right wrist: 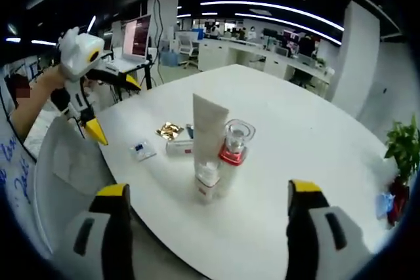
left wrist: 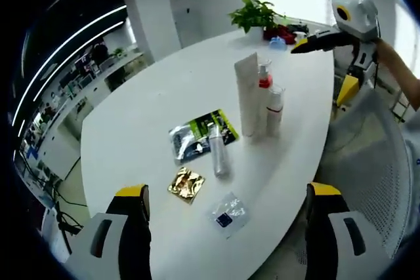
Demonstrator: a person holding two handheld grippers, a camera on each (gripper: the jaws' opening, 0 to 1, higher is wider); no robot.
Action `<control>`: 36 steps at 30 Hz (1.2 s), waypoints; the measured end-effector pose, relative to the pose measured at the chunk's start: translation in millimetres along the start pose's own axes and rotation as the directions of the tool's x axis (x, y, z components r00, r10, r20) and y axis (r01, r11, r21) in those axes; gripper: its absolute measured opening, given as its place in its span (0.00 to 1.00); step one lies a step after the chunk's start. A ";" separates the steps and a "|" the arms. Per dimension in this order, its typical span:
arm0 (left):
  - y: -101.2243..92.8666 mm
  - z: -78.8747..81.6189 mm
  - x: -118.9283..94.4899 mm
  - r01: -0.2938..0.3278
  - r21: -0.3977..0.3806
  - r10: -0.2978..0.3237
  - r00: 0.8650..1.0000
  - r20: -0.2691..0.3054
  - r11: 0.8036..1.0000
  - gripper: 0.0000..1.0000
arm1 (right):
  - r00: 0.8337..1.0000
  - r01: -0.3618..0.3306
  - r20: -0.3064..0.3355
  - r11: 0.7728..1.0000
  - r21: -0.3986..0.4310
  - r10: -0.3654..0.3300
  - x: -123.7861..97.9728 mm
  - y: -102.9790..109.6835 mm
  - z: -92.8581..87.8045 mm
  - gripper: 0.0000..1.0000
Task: Arrange the skincare products in the storage area until every visible bottle or jar stands upright without overlapping.
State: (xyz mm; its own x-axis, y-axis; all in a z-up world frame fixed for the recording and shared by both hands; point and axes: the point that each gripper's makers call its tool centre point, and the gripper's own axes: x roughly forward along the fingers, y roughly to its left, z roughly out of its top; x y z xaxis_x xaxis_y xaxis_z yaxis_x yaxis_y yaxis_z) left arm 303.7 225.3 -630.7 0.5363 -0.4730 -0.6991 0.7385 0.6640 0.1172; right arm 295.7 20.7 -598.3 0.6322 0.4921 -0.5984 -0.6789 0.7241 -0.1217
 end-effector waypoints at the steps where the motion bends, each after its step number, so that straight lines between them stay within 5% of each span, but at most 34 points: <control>1: 0.3 -0.2 1.4 0.003 0.000 -0.003 1.000 -0.002 1.000 0.97 | 1.000 -0.001 0.000 1.000 -0.002 0.001 0.2 0.1 0.2 1.00; 23: -0.6 0.6 45.1 0.081 0.012 -0.080 0.994 -0.076 0.997 0.93 | 1.000 -0.018 0.014 1.000 0.014 0.018 4.7 -3.9 6.1 1.00; 32: -6.5 -1.4 67.7 0.158 0.007 -0.156 0.980 -0.120 0.987 0.82 | 1.000 -0.015 0.009 1.000 -0.004 0.015 6.9 -7.6 7.1 1.00; 36: -14.0 -6.4 73.7 0.215 0.010 -0.211 0.964 -0.163 0.977 0.67 | 1.000 -0.013 0.010 1.000 -0.001 0.013 6.9 -8.4 7.1 1.00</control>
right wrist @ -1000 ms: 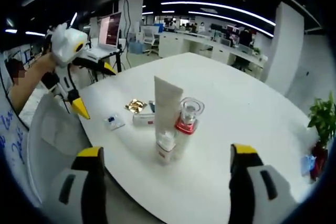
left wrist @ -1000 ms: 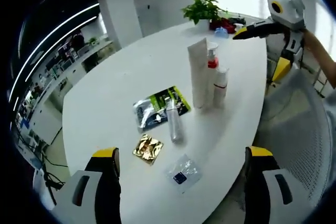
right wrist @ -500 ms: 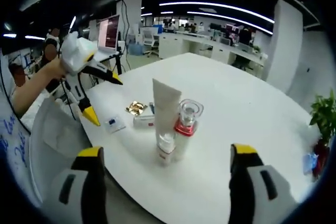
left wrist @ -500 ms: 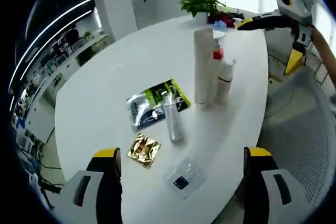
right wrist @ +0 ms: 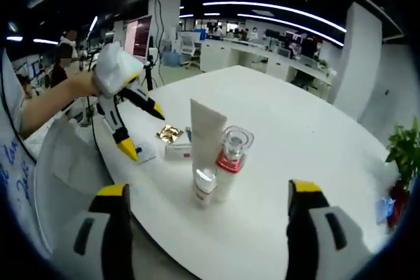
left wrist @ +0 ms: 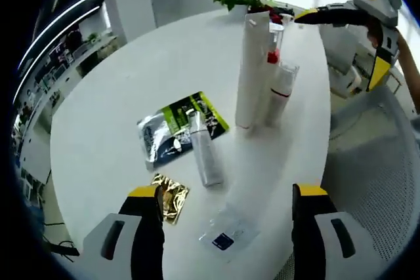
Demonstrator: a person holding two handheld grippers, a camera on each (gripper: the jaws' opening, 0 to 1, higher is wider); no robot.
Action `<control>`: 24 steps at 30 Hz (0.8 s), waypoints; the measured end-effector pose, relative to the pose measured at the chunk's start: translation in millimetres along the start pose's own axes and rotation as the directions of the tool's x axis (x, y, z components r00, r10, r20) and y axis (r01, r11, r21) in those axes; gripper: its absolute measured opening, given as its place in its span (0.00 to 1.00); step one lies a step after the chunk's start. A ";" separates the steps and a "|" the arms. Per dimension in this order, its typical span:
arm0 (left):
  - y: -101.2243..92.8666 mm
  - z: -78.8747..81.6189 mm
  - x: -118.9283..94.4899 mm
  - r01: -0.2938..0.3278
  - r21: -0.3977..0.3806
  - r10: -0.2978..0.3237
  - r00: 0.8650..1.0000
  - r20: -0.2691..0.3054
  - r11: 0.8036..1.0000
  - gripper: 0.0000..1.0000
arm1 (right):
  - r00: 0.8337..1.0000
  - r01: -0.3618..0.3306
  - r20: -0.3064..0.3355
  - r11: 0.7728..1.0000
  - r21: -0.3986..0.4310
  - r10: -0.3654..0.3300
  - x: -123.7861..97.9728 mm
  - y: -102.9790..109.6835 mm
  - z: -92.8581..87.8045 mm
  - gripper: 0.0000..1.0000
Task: Arrange the skincare products in the storage area until every visible bottle or jar stands upright without overlapping.
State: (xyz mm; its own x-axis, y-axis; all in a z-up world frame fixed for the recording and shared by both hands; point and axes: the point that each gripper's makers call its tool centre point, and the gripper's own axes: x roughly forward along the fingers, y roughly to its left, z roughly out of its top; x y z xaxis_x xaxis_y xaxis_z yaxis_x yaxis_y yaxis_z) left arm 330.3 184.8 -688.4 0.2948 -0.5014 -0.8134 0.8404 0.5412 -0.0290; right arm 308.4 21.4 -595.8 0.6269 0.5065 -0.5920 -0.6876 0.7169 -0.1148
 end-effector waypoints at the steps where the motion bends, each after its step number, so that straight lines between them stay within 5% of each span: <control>1: -0.1 0.3 3.4 0.002 0.007 -0.002 1.000 -0.006 1.000 0.64 | 1.000 0.001 -0.003 1.000 -0.001 -0.001 0.1 -0.2 -0.5 1.00; 12: -0.7 6.8 24.9 0.079 0.024 -0.078 0.996 -0.041 0.997 0.46 | 1.000 0.007 -0.017 1.000 0.009 -0.007 2.1 -3.8 -5.3 1.00; 24: 21.2 19.7 46.9 0.045 -0.068 -0.048 0.998 -0.040 0.997 0.40 | 0.999 0.022 -0.027 0.999 0.031 -0.021 2.1 -9.4 -12.8 1.00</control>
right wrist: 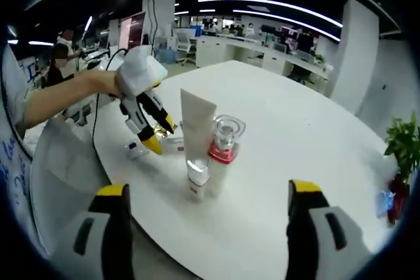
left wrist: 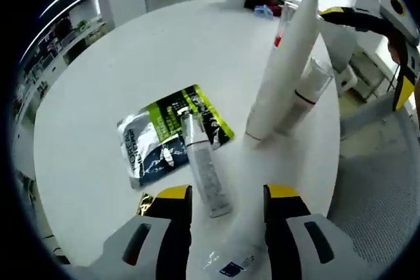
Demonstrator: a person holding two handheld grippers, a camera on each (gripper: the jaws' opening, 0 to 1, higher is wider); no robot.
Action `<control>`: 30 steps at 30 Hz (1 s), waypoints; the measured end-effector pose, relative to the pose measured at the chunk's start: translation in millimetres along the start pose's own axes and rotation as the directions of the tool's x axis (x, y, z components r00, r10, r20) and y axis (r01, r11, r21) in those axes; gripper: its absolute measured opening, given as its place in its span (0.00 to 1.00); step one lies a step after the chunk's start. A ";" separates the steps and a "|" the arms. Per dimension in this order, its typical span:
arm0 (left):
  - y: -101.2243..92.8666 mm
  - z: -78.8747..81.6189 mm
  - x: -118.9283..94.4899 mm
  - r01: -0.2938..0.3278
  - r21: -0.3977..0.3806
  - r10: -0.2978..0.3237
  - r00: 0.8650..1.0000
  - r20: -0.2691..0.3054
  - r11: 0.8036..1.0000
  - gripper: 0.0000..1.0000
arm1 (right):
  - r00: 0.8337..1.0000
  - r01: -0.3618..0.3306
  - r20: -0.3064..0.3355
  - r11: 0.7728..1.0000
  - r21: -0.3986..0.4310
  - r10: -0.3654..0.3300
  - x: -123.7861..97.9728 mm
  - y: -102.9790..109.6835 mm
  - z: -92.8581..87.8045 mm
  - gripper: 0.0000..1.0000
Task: Arrange the skincare products in the storage area until every visible bottle or jar stands upright without overlapping.
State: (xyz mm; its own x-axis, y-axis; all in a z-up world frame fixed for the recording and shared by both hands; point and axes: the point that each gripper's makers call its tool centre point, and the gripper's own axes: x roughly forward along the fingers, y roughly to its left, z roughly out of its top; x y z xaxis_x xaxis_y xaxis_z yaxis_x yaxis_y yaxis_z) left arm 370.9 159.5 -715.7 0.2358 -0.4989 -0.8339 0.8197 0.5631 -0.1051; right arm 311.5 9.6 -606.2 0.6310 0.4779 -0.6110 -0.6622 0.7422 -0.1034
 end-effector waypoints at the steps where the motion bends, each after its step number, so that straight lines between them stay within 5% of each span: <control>1: 1.7 1.3 2.3 -0.010 0.001 0.010 1.000 -0.004 1.000 0.40 | 1.000 0.000 -0.003 1.000 0.001 0.000 -0.1 0.0 -1.1 1.00; 9: 18.4 5.1 15.4 -0.080 0.017 0.081 0.996 -0.042 0.997 0.34 | 1.000 0.007 -0.011 1.000 0.008 -0.007 1.2 -1.2 -4.9 1.00; 30: 30.9 1.5 38.6 -0.127 -0.043 0.122 0.988 -0.099 0.991 0.30 | 0.999 0.037 -0.026 0.998 0.049 -0.036 -0.7 -4.7 -15.2 1.00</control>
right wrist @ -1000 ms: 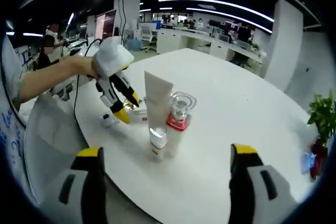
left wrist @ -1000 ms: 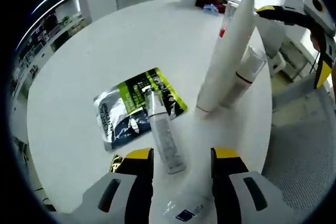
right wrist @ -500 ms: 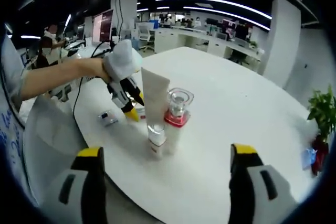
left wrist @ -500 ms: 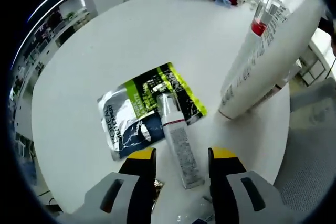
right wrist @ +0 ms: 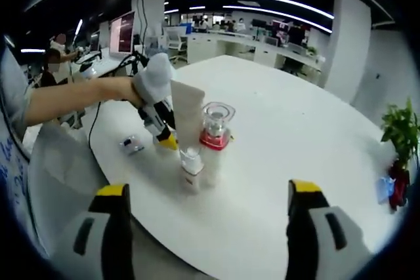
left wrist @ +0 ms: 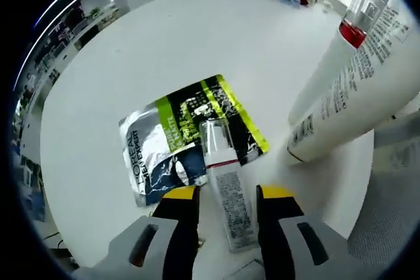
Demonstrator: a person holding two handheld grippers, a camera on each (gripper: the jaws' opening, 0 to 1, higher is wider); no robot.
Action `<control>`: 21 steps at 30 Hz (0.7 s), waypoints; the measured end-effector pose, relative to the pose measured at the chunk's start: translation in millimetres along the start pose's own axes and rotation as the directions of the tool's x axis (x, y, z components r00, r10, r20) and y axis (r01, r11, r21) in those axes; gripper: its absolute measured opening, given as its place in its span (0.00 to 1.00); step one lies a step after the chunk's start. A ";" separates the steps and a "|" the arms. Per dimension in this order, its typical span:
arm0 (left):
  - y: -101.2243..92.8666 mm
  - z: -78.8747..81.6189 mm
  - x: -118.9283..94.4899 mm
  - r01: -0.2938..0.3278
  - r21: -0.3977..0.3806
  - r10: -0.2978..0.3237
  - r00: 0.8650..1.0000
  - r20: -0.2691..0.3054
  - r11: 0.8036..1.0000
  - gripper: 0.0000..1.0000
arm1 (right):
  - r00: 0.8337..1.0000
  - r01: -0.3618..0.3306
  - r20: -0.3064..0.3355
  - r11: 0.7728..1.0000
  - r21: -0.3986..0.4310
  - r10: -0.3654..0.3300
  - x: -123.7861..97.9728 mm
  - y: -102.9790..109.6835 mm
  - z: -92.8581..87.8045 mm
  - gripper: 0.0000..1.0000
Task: Arrange the skincare products in the storage area until every visible bottle or jar stands upright without overlapping.
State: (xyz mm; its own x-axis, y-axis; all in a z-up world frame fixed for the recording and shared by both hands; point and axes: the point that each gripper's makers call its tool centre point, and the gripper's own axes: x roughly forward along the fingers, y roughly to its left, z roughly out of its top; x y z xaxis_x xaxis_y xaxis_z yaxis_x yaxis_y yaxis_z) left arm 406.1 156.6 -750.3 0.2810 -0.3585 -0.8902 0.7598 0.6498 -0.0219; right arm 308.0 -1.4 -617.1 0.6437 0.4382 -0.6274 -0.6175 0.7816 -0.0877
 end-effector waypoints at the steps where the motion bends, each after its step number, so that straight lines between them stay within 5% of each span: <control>1: 0.4 -0.7 -0.3 0.001 -0.008 -0.001 1.000 0.000 1.000 0.29 | 1.000 0.003 0.000 1.000 0.001 -0.003 -0.4 -0.8 0.3 1.00; 9: 1.9 -1.1 0.7 -0.014 0.006 0.014 1.000 0.009 1.000 0.18 | 1.000 0.003 -0.006 1.000 -0.005 -0.003 -0.1 1.6 0.1 1.00; 21: 3.7 2.1 -9.0 -0.025 0.000 0.025 0.999 0.048 1.000 0.17 | 1.000 0.009 -0.001 1.000 -0.011 -0.009 -2.9 3.3 0.8 1.00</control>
State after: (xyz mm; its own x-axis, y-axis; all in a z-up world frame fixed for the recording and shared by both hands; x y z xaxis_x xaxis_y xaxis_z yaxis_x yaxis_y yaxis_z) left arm 407.7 160.8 -741.5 0.3279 -0.3739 -0.8675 0.7524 0.6587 0.0005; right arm 304.5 0.3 -615.0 0.6489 0.4301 -0.6276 -0.6164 0.7808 -0.1021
